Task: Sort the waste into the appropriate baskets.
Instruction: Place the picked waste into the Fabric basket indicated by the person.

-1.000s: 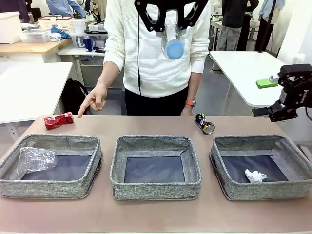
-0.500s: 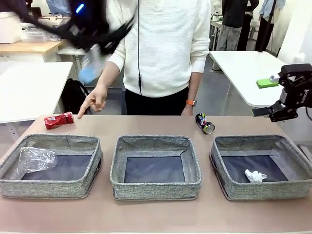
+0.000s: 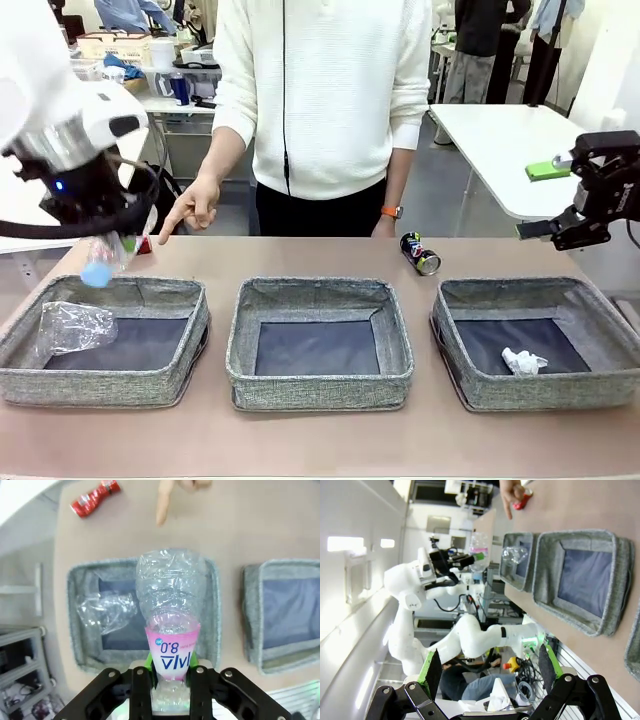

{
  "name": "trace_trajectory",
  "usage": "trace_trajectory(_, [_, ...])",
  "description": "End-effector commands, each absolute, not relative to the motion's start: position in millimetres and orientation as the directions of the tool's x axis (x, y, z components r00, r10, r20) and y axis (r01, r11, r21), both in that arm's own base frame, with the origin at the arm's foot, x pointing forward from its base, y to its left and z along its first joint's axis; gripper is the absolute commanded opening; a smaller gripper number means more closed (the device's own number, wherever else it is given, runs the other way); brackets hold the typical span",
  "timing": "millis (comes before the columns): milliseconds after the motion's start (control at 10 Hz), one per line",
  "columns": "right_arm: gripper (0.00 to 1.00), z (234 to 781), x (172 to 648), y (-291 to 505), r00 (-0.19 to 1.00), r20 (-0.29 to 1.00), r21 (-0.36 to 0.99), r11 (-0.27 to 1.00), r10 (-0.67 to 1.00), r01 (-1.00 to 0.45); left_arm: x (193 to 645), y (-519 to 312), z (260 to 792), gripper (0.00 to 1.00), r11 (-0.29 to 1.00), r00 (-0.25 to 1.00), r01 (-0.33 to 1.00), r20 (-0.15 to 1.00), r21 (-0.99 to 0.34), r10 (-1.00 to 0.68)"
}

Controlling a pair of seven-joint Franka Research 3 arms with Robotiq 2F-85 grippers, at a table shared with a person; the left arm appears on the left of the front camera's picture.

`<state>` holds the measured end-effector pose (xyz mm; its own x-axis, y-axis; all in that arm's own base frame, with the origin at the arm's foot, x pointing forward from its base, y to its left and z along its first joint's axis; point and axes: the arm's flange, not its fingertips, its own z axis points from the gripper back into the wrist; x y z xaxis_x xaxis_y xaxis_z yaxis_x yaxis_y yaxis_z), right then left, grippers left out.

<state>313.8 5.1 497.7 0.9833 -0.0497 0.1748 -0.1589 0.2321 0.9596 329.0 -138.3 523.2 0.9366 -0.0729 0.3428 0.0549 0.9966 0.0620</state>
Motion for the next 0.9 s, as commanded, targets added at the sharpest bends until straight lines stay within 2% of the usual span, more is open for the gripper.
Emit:
trace_trajectory(0, [1.00, 499, 314, 6, 0.981, 0.188, 0.962, 0.213, -0.054, -0.173, 332, -134, 508, 0.22, 0.998, 0.956, 0.052, 0.288, 0.030, -0.059])
trace_trajectory(200, [1.00, 499, 314, 6, 0.981, 0.188, 0.962, 0.213, -0.054, -0.173, 334, -133, 494, 0.22, 0.998, 0.967, 0.045, 0.250, 0.031, -0.052])
trace_trajectory(500, [1.00, 499, 314, 6, 0.981, 0.188, 0.962, 0.213, -0.054, -0.173, 335, -131, 497, 0.22, 0.999, 0.965, 0.026, 0.261, 0.034, -0.034])
trace_trajectory(600, [1.00, 499, 314, 6, 0.981, 0.188, 0.962, 0.213, -0.054, -0.173, 336, -131, 496, 0.80, 0.999, 0.965, 0.021, 0.260, 0.038, -0.030])
trace_trajectory(700, [1.00, 499, 314, 6, 0.981, 0.188, 0.962, 0.213, -0.054, -0.173, 335, -131, 495, 0.80, 0.999, 0.964, 0.026, 0.262, 0.034, -0.035])
trace_trajectory(800, [1.00, 499, 314, 6, 0.981, 0.188, 0.962, 0.213, -0.054, -0.173, 336, -130, 495, 1.00, 0.999, 0.964, 0.023, 0.264, 0.034, -0.032])
